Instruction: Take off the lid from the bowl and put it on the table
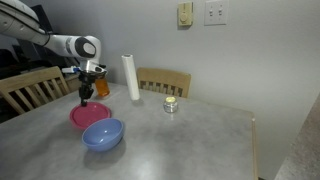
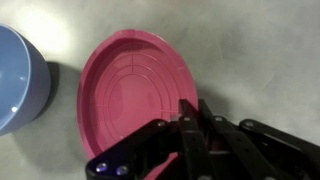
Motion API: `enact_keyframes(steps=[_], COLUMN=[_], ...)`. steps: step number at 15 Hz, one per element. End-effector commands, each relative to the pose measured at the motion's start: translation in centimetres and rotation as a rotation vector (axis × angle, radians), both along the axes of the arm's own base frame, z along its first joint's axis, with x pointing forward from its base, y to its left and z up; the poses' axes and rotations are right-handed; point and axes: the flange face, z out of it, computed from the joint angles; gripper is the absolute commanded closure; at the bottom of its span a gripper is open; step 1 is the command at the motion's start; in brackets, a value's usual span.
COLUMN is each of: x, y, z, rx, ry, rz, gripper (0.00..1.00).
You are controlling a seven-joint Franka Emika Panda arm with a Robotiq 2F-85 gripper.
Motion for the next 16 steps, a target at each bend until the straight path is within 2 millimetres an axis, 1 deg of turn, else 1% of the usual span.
enact_keyframes(steps=[1,4,5,6,8,9,12,14,15,16], x=[0.4,0.5,0.4,0.4,0.3,0.4,0.4,0.4,0.5,0.4], y=[0.4,0.7,0.8,0.9,1.1,1.1,1.0,0.8,0.8,0.7], z=[-0.6,-0.7,-0.6,-0.3,0.6,1.1,3.7,6.0,7.1,8.6], rx=[-0.029,-0.015,-0.012,-0.010,0.005,0.011,0.048,0.075,0.083,0.093], ry=[0.037,0.064,0.075,0.079,0.085,0.080,0.054,0.027,0.005,-0.013], rz=[0.040,0.059,0.073,0.087,0.119,0.131,0.171,0.182,0.178,0.169], gripper=[0.97,0.97,0.77,0.64,0.51,0.43,0.23,0.08,0.02,0.00])
